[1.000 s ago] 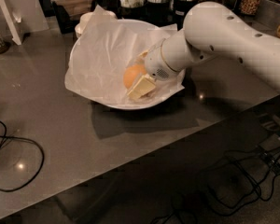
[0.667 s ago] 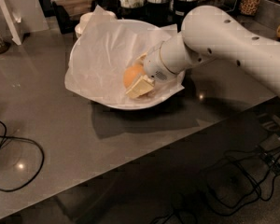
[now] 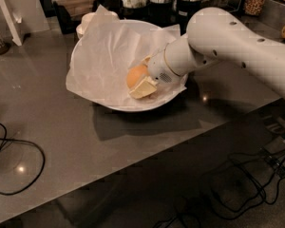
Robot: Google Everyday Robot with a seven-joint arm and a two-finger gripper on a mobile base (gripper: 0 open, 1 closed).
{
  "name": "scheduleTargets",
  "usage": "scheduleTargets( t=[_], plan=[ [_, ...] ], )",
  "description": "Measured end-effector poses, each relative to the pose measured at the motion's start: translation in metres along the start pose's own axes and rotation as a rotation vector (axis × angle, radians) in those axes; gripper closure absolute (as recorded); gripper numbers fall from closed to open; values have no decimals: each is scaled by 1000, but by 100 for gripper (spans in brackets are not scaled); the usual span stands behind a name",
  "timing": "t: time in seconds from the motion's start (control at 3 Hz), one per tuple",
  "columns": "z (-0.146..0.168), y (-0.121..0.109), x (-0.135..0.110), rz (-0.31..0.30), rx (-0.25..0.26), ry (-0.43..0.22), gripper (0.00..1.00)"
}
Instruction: Pick orange from white bowl
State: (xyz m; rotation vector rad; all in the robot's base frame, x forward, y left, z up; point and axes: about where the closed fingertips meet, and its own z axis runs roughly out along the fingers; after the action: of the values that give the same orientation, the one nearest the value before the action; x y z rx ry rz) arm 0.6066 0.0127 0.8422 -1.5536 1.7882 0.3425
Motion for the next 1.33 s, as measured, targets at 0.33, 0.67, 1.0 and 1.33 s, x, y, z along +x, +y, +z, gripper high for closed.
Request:
scheduleTargets(
  t=[0.33,0.67,1.0,1.33],
  plan=[
    [-11,2,-18,-31,2,-59,100],
    [-44,7,-59,-106,30,-169,100],
    [-86,20,-100,-197,50,-275,100],
    [-125,38,-125,-259,23,-400,100]
  ],
)
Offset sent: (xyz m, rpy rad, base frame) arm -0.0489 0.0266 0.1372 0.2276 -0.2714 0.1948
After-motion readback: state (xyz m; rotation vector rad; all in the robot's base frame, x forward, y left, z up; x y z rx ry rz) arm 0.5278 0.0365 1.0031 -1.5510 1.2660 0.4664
